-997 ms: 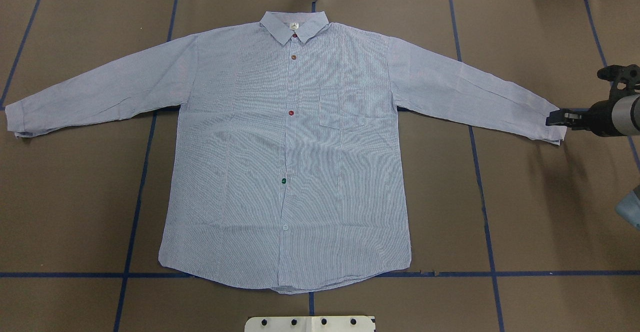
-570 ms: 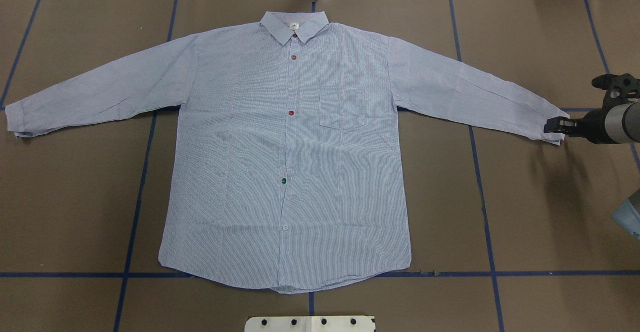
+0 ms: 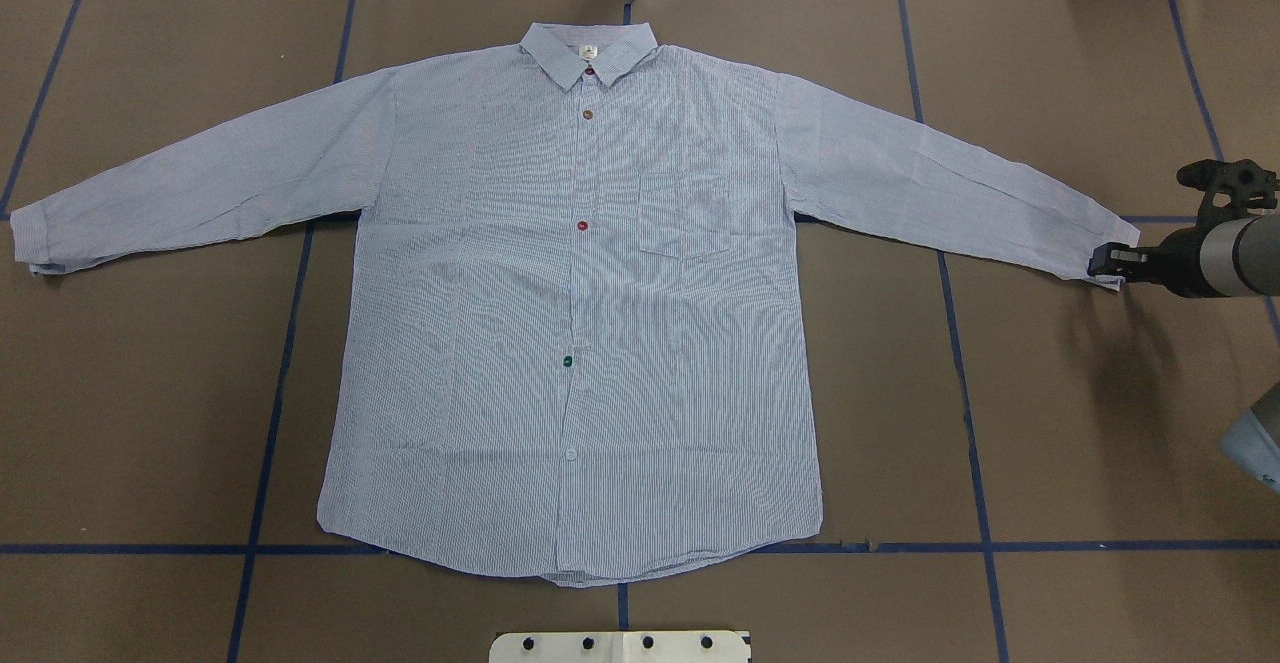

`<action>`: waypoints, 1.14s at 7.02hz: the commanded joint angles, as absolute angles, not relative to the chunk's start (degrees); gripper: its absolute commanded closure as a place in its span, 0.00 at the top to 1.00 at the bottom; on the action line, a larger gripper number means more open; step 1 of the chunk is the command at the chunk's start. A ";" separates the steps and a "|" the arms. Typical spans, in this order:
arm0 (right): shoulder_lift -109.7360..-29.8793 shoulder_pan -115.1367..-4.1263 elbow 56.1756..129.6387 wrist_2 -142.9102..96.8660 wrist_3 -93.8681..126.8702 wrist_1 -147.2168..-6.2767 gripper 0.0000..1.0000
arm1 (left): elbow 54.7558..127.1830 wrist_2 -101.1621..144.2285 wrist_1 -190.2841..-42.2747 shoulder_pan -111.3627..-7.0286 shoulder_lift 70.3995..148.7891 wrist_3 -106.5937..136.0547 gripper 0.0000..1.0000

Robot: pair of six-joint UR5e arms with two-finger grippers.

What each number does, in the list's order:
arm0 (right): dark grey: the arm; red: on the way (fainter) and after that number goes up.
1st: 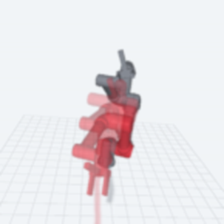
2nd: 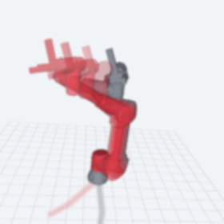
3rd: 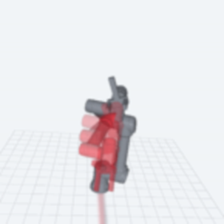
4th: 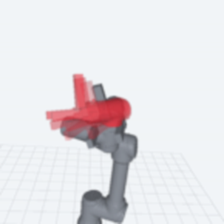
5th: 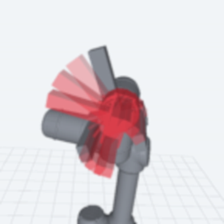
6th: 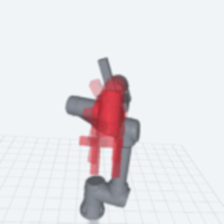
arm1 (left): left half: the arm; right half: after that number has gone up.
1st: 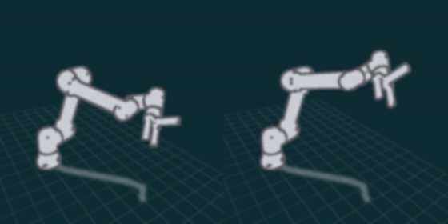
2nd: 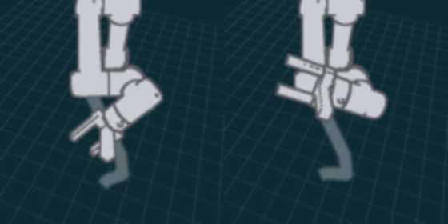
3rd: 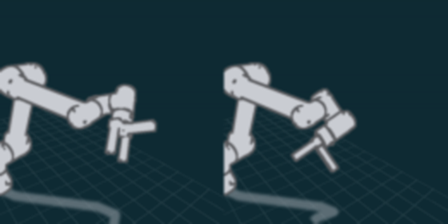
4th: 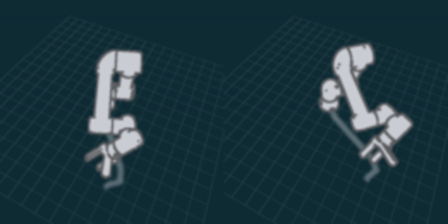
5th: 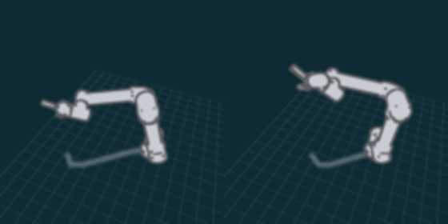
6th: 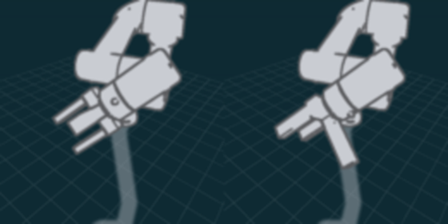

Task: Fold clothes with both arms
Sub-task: 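Grasp the sleeve cuff with the right gripper, then carry the sleeve across the shirt body toward the collar with the right gripper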

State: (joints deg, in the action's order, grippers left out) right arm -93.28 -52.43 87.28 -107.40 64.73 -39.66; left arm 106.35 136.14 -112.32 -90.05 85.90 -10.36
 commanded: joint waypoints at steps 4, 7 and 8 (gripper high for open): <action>-92.82 -52.38 92.61 -107.84 66.18 -40.86 0.00 | 106.26 137.55 -112.41 -90.09 85.61 -10.46 1.00; -75.24 -51.95 99.13 -107.32 70.97 -66.25 0.00 | 106.26 137.55 -112.41 -90.09 85.52 -10.46 1.00; -66.36 -48.55 98.62 -105.31 76.06 -74.71 0.00 | 106.26 137.55 -112.41 -90.09 85.52 -10.46 1.00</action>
